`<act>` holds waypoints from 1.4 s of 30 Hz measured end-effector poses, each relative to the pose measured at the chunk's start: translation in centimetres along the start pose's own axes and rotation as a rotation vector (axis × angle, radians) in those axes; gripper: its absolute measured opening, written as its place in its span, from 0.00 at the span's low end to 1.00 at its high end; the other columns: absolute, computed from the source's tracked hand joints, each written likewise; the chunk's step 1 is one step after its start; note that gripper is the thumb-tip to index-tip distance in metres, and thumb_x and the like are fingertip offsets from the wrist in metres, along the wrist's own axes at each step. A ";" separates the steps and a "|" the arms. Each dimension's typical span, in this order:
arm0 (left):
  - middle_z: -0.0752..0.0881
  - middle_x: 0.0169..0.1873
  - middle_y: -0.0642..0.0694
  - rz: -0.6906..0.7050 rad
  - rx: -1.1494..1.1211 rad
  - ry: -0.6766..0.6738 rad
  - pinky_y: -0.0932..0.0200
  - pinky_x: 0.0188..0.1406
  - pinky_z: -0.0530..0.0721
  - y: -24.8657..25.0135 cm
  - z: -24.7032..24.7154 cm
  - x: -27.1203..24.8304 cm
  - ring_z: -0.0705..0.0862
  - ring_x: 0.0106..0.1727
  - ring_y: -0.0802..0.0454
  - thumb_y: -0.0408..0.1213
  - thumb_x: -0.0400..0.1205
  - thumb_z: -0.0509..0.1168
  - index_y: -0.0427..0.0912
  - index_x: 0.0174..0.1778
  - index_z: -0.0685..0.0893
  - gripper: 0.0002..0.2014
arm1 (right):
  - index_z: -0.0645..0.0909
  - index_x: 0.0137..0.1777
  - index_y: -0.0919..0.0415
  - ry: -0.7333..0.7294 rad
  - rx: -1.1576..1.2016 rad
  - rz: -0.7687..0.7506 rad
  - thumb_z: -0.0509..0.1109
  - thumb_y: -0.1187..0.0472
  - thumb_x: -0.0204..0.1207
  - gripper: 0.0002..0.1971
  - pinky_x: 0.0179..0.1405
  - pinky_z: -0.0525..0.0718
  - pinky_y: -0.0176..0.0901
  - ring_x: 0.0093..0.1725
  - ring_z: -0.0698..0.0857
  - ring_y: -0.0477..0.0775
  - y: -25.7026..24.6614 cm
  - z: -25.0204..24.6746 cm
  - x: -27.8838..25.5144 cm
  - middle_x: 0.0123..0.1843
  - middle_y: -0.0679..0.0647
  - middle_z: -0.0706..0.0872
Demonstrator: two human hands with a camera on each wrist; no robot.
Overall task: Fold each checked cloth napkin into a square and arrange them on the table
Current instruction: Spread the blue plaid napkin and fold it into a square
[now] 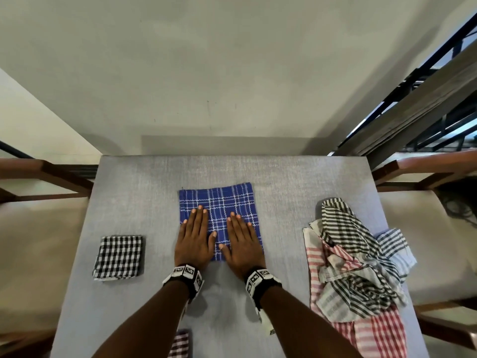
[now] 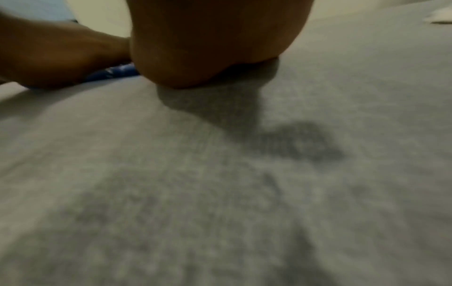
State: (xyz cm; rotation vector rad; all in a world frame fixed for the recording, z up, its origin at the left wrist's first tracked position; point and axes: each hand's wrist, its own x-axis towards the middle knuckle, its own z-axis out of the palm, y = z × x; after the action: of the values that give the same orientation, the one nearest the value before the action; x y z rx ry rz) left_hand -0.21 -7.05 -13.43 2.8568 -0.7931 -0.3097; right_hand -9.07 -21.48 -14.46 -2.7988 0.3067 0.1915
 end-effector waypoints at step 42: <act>0.46 0.85 0.44 -0.094 -0.057 -0.076 0.46 0.83 0.49 -0.9 0.1 -3.0 0.45 0.86 0.49 0.58 0.86 0.40 0.40 0.85 0.48 0.35 | 0.46 0.88 0.59 -0.071 -0.009 0.090 0.38 0.37 0.85 0.37 0.82 0.44 0.61 0.88 0.45 0.53 2.5 -2.1 -0.6 0.89 0.54 0.45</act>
State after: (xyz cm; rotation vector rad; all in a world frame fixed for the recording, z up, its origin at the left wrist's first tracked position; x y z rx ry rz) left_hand -2.32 -4.77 -13.22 2.8489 -0.6522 -0.4480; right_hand -9.99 -24.40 -13.14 -2.7811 0.4163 0.3132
